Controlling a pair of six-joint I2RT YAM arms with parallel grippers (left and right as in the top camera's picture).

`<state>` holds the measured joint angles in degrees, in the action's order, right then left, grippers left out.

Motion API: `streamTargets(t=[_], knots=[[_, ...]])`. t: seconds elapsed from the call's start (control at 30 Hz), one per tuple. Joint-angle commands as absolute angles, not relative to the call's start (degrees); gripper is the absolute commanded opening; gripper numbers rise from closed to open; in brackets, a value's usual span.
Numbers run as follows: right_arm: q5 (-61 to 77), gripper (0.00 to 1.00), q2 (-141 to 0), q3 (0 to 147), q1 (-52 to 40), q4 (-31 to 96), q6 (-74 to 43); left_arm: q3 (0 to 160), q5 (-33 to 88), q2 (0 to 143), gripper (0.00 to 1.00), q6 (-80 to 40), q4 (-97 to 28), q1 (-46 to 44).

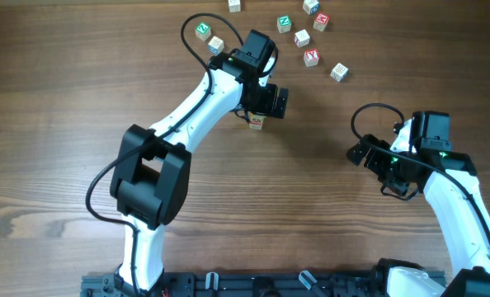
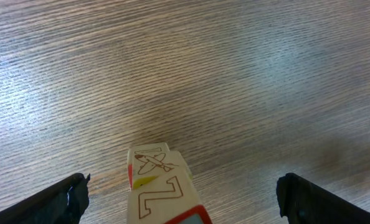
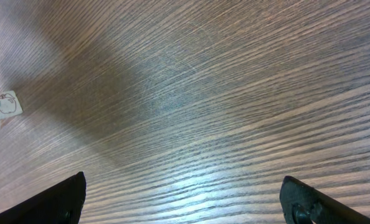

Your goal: Form a tower

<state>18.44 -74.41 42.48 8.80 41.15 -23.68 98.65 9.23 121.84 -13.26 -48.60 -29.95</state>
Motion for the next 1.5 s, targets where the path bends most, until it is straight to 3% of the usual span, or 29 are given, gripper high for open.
streamTargets(t=[0.0,0.73,0.97,1.3,1.47], knots=[[19.6,1.00,-74.3,42.7,9.0,41.2,-22.5,99.4,8.8,122.4,1.00,-14.2,-48.7,-30.1],[19.6,1.00,-74.3,42.7,9.0,41.2,-22.5,99.2,8.2,125.8,0.98,-14.2,-50.8,-30.1],[19.6,1.00,-74.3,42.7,9.0,41.2,-22.5,99.2,8.2,125.8,0.70,-14.2,-52.2,-30.1],[19.6,0.99,-74.3,42.7,9.0,41.2,-22.5,99.2,7.4,125.8,0.48,-14.2,-53.8,-30.1],[19.6,1.00,-74.3,42.7,9.0,41.2,-22.5,99.2,7.4,125.8,0.45,-14.2,-53.9,-30.1]])
